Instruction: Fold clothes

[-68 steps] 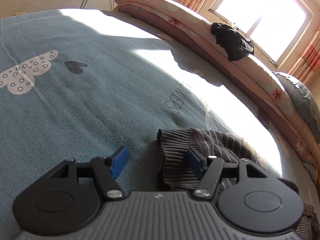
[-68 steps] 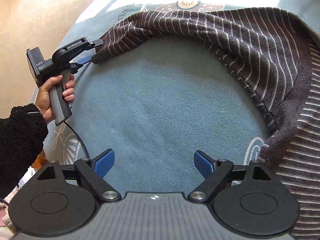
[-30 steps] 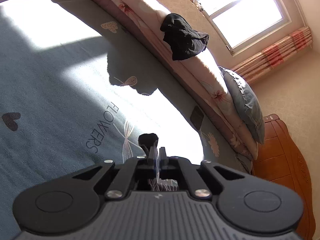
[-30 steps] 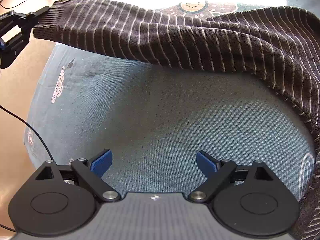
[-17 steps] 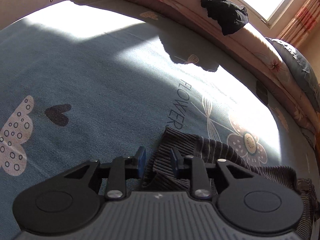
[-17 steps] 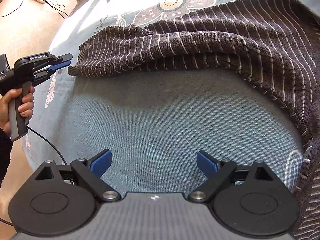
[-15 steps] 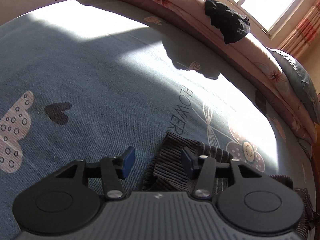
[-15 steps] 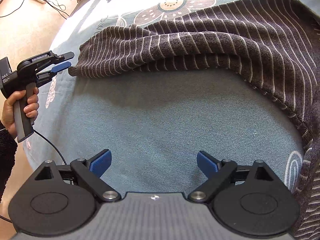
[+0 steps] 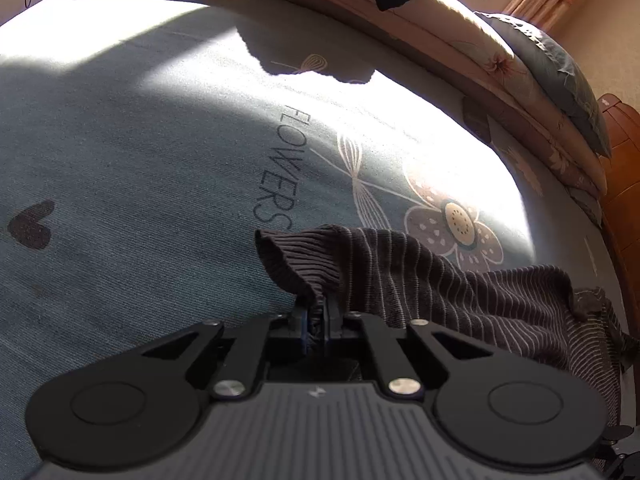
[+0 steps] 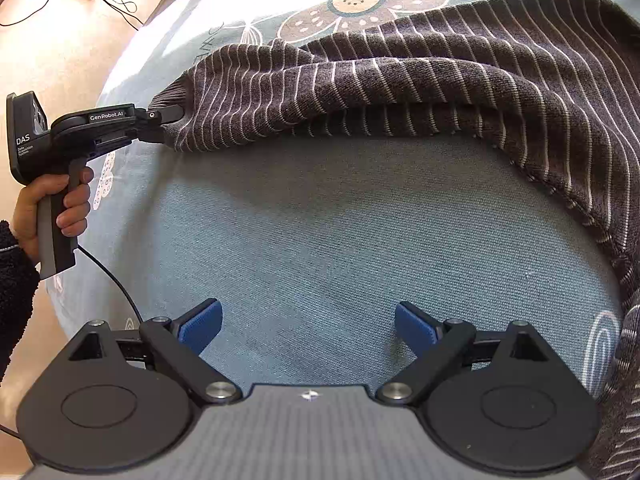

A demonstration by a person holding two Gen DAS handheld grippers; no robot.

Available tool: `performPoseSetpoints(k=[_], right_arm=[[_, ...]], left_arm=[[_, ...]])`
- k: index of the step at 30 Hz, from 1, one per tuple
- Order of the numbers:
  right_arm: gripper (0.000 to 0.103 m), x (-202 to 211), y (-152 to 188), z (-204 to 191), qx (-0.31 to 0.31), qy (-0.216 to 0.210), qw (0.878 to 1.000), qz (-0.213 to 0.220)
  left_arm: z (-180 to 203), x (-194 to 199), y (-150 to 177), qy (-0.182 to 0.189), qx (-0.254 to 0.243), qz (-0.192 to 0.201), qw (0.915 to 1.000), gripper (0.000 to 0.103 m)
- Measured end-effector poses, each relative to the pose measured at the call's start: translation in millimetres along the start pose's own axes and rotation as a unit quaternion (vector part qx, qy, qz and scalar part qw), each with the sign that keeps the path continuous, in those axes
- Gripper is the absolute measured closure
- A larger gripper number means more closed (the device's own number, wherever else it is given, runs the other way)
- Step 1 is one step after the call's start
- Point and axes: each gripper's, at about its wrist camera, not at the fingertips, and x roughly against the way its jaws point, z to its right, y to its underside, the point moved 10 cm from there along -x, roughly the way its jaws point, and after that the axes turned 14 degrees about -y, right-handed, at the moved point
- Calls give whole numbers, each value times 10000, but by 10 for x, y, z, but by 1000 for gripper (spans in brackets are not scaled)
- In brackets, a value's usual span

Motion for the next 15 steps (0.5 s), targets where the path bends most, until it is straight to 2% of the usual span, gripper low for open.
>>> performPoseSetpoints(k=[6,8,9,13,15], right_arm=[[7,96,-151,-51,843,590,9944,220],[11,116,-192,-63,1083,791,9905,304],[16,127,-213,-69,1210,914,9878,355],[28,112,-230,-55,2179,1808,9587,260],[33,88,-221,-27,2513,2100,9446,200]], left_arm=[[219,505,-528,508,505,513,9961,99],[254,522,-725,525,641,579,9949,99],[262,512,-837,505,700,617,9944,100],[253,252,-1261,438,822,763,9927,103],[273,74,-1463,258,870,926,9916,103]])
